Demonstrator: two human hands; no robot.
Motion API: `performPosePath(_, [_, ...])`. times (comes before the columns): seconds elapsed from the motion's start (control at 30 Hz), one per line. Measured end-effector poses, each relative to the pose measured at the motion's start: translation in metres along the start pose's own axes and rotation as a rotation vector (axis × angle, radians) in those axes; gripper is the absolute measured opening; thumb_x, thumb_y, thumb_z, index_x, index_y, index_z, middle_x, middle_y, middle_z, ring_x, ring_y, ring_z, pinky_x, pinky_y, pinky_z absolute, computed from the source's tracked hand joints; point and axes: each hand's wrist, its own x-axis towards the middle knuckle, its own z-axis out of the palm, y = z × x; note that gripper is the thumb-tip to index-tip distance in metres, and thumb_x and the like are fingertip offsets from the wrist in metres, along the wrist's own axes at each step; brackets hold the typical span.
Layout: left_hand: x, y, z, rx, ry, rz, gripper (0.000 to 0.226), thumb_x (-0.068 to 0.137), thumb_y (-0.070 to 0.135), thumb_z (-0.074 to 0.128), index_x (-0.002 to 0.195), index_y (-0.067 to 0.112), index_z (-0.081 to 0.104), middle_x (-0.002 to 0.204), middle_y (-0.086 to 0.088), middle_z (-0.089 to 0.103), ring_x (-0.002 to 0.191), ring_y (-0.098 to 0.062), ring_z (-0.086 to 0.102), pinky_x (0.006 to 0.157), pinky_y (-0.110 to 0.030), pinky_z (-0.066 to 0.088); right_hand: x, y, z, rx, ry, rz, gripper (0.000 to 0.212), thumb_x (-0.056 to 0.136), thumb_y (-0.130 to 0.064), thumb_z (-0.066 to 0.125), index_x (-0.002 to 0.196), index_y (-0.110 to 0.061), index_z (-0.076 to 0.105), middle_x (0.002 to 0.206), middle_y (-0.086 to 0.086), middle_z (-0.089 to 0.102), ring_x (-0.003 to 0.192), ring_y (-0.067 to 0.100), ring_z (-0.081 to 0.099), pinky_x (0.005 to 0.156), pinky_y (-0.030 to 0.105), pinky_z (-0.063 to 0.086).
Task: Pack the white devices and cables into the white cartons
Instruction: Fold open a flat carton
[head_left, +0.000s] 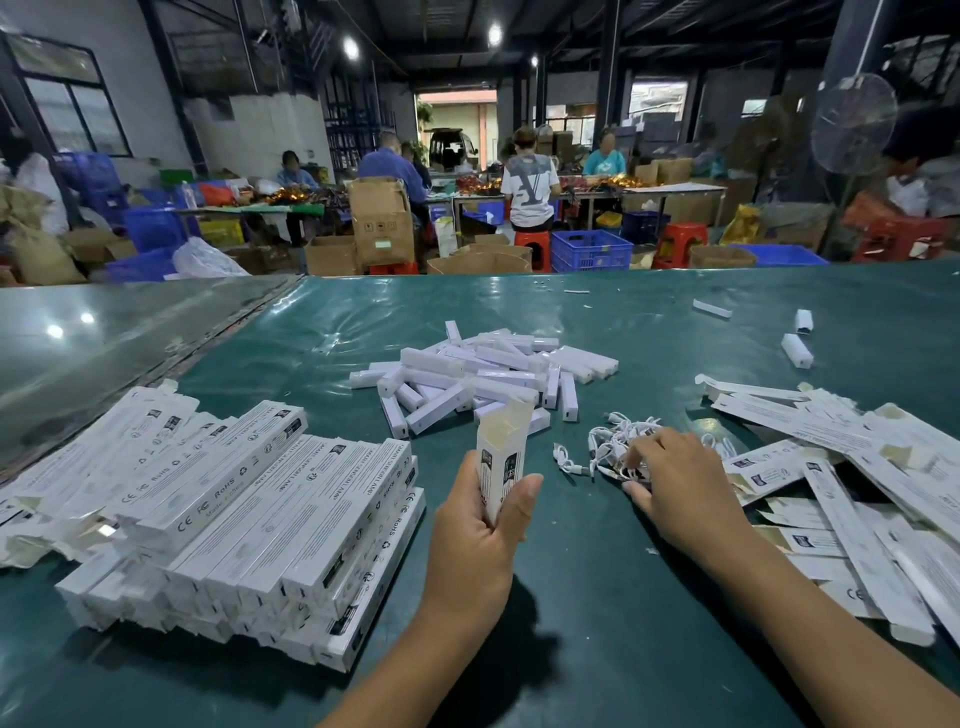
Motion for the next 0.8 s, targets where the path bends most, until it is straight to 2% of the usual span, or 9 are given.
performPosePath(0.07, [-0.001, -0.001, 0.0, -0.002, 0.012, 0.006, 0.033, 0.082, 0.068, 0.058, 0.095, 0.038, 0.057, 0.066, 0.011, 0.052, 0.064, -0.012, 0.05, 0.064, -0.036, 0.049, 0.0, 0.002, -0.001, 0.055, -0.01, 0.015, 0.028, 0.092, -0.033, 0.07, 0.113, -0.021, 0.058, 0.115, 0.001, 0.056, 0.108, 0.025, 0.052, 0.093, 0.036, 0.042])
performPosePath(0.13, [-0.001, -0.001, 0.001, -0.012, 0.024, -0.005, 0.033, 0.08, 0.067, 0.06, 0.092, 0.037, 0.057, 0.066, 0.009, 0.053, 0.063, -0.012, 0.051, 0.06, -0.028, 0.049, 0.0, 0.005, -0.002, 0.109, 0.009, 0.057, 0.03, 0.092, -0.034, 0.072, 0.111, -0.016, 0.057, 0.111, 0.004, 0.055, 0.105, 0.026, 0.052, 0.091, 0.036, 0.043])
performPosePath(0.27, [0.0, 0.001, 0.0, -0.065, -0.003, -0.058, 0.019, 0.082, 0.053, 0.073, 0.096, 0.046, 0.062, 0.071, 0.001, 0.062, 0.065, -0.012, 0.059, 0.06, -0.017, 0.051, -0.001, 0.008, -0.003, 0.062, 0.004, 0.106, 0.025, 0.094, -0.036, 0.068, 0.109, -0.017, 0.062, 0.111, 0.005, 0.058, 0.105, 0.026, 0.054, 0.088, 0.036, 0.043])
performPosePath(0.37, [0.003, -0.003, 0.001, -0.087, -0.031, -0.102, 0.013, 0.089, 0.022, 0.078, 0.092, 0.024, 0.065, 0.067, 0.002, 0.061, 0.063, -0.015, 0.057, 0.058, -0.019, 0.051, -0.003, 0.008, -0.006, 0.129, 0.024, 0.128, 0.015, 0.095, -0.03, 0.067, 0.102, -0.018, 0.064, 0.104, 0.004, 0.063, 0.101, 0.027, 0.059, 0.08, 0.036, 0.041])
performPosePath(0.47, [0.004, -0.006, 0.001, -0.058, -0.042, -0.124, 0.017, 0.088, 0.012, 0.077, 0.083, 0.017, 0.061, 0.063, 0.007, 0.058, 0.059, -0.013, 0.054, 0.055, -0.019, 0.048, -0.005, 0.011, -0.013, 0.264, 0.114, 0.134, 0.01, 0.095, -0.028, 0.068, 0.089, -0.022, 0.064, 0.091, 0.001, 0.068, 0.086, 0.025, 0.061, 0.07, 0.035, 0.042])
performPosePath(0.57, [0.006, -0.008, -0.001, -0.046, -0.038, -0.14, 0.016, 0.089, 0.015, 0.077, 0.081, 0.015, 0.064, 0.062, 0.007, 0.06, 0.057, -0.012, 0.056, 0.056, -0.021, 0.05, -0.008, 0.007, -0.025, 0.584, 0.172, 0.082, 0.012, 0.095, -0.028, 0.07, 0.085, -0.025, 0.063, 0.074, -0.01, 0.068, 0.071, 0.011, 0.062, 0.065, 0.024, 0.046])
performPosePath(0.63, [0.007, -0.007, -0.001, -0.07, -0.024, -0.149, 0.014, 0.089, 0.019, 0.077, 0.079, 0.019, 0.067, 0.063, 0.006, 0.061, 0.057, -0.012, 0.057, 0.057, -0.022, 0.051, -0.012, -0.001, -0.038, 0.843, 0.106, 0.02, 0.012, 0.093, -0.03, 0.072, 0.084, -0.026, 0.066, 0.072, -0.012, 0.069, 0.063, 0.005, 0.059, 0.061, 0.016, 0.044])
performPosePath(0.73, [0.007, -0.004, 0.0, -0.115, -0.018, -0.159, 0.013, 0.088, 0.024, 0.077, 0.078, 0.024, 0.07, 0.063, 0.003, 0.063, 0.058, -0.011, 0.057, 0.056, -0.019, 0.05, -0.021, -0.018, -0.055, 1.272, -0.086, -0.099, 0.011, 0.087, -0.032, 0.069, 0.085, -0.021, 0.071, 0.071, 0.0, 0.068, 0.06, 0.01, 0.056, 0.056, 0.021, 0.047])
performPosePath(0.8, [0.007, -0.001, 0.0, -0.147, -0.02, -0.182, 0.011, 0.083, 0.037, 0.077, 0.081, 0.027, 0.072, 0.066, 0.001, 0.067, 0.055, -0.011, 0.058, 0.057, -0.021, 0.05, -0.026, -0.028, -0.059, 1.328, -0.13, -0.171, 0.013, 0.084, -0.028, 0.07, 0.087, -0.015, 0.071, 0.069, 0.003, 0.067, 0.059, 0.012, 0.056, 0.053, 0.022, 0.046])
